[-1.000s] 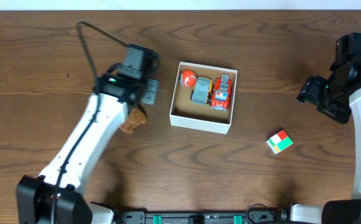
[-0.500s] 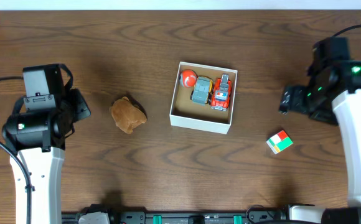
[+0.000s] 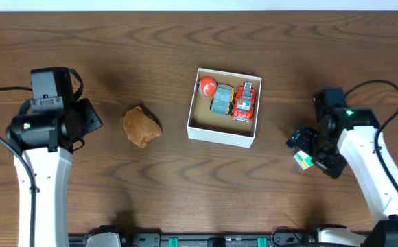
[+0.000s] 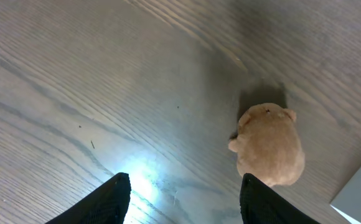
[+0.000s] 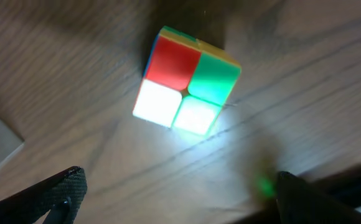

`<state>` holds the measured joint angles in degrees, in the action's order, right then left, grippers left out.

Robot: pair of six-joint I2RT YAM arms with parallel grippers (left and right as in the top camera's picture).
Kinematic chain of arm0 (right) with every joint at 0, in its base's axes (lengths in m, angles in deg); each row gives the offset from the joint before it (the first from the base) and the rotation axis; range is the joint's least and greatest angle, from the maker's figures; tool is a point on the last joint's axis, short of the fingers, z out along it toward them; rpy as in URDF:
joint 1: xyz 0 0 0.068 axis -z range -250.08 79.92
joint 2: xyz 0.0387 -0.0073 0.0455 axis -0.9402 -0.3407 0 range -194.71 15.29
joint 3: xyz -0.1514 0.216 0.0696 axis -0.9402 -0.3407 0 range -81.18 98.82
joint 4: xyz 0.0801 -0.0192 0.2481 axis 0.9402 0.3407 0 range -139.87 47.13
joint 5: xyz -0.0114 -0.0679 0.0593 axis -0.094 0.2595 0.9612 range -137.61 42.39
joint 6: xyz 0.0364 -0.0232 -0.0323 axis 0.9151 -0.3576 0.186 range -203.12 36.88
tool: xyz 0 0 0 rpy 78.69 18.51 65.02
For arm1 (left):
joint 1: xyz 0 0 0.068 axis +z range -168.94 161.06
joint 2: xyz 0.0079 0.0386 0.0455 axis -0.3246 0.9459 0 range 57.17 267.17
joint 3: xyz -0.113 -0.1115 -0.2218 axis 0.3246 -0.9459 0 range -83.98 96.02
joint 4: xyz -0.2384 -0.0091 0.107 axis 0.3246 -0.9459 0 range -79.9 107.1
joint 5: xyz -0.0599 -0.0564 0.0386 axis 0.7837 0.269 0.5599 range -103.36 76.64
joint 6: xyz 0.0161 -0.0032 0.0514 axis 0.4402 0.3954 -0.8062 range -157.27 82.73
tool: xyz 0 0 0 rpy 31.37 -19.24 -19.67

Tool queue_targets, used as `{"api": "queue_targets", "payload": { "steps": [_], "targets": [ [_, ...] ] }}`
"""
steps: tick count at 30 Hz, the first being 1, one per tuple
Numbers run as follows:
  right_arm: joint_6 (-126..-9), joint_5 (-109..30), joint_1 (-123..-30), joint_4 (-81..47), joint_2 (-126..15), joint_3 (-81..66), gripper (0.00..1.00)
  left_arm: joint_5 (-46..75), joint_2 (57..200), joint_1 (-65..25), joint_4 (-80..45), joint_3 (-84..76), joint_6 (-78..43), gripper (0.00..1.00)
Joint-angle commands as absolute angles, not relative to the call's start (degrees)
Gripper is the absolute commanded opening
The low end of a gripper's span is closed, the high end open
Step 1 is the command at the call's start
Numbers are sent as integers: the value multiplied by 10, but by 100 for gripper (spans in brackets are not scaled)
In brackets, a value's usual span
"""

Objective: Pack container
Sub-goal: 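Lower the right gripper onto the puzzle cube and close on it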

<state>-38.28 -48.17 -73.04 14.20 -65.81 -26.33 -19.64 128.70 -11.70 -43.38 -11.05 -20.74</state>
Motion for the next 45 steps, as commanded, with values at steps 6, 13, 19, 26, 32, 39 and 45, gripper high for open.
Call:
{"api": "queue_targets", "payload": {
  "steps": [6,13,19,26,32,39,45],
  "targets": [
    [-249,-476,-735,54,-654,-330,98,-159,1313,-115,-437,-110,-202,58],
    [-201,-490,-735,2,-656,-368,95,-159,1315,-115,-436,-110,-202,58],
    [-193,-506,-735,-11,-663,-385,88,-159,1315,-115,-436,-110,-202,58],
    [-193,-508,-735,-13,-673,-392,73,-157,1315,-115,-436,-110,-202,58],
    [-193,-508,-735,-12,-673,-393,52,-155,1315,-115,-436,-110,-202,58],
    [-213,-509,-735,-13,-673,-393,18,-155,1315,-115,-436,-110,-202,58],
    [-257,-539,-735,-2,-670,-382,7,-155,1315,-115,-436,-110,-202,58]
  ]
}}
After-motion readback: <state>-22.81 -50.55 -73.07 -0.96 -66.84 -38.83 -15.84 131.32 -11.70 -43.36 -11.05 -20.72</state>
